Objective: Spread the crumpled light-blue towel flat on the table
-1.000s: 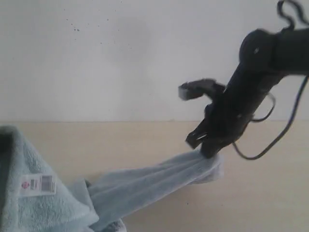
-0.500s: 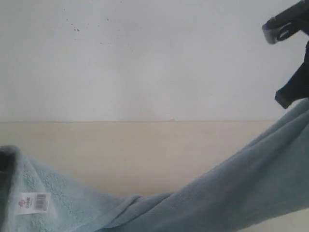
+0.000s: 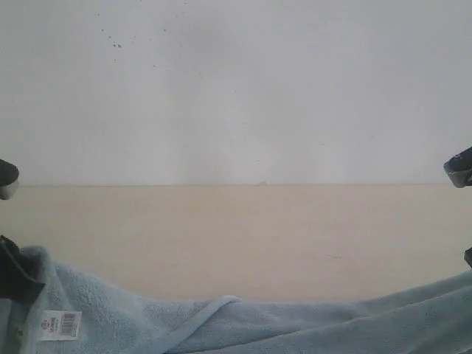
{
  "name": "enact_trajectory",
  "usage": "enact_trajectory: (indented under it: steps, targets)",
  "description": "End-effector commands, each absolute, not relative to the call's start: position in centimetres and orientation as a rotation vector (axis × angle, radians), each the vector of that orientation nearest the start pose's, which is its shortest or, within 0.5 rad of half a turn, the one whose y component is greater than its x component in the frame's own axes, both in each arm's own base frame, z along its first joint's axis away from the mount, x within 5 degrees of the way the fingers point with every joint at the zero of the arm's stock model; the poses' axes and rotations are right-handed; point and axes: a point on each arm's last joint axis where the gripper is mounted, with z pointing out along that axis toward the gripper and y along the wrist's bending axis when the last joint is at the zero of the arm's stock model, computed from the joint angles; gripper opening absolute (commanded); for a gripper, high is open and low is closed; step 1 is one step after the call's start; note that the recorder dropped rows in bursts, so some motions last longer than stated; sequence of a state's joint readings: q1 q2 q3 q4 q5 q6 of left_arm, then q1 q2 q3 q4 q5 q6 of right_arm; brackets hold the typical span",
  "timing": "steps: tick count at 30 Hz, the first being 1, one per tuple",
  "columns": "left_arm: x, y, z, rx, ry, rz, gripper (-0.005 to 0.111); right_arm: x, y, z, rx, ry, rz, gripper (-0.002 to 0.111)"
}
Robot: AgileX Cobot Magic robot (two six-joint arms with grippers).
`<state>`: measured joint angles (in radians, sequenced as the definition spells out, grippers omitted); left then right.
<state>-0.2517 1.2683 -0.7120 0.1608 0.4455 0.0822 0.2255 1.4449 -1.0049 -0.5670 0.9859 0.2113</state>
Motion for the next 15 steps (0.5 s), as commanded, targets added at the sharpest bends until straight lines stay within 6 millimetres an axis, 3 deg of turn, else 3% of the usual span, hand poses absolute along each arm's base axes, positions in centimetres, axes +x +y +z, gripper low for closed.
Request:
enact_trajectory:
  steps: [1,4,6,11,13,15]
  targets:
    - [24.9,-5.7,21.7,0.5,2.47,0.046,0.051,27.7,2.4,24.9,-0.383,2.792,-0.576,0.023]
    - [25.6,-5.9,21.2,0.44,2.483,0.022,0.068,28.0,2.5,24.3,-0.386,2.809,-0.563,0.041]
    - [25.9,-6.0,21.5,0.403,2.466,0.006,0.074,28.2,2.6,24.3,-0.357,2.792,-0.545,0.047]
    - [26.4,-6.1,23.4,0.32,2.454,-0.016,0.075,28.2,2.7,24.9,-0.263,2.743,-0.496,0.047]
    - [26.0,-6.4,24.3,0.24,2.51,-0.079,0.075,28.2,2.9,25.3,-0.214,2.714,-0.45,0.047]
    - [24.9,-7.0,25.0,0.3,2.58,-0.143,0.075,28.1,3.2,25.6,-0.189,2.699,-0.385,0.047]
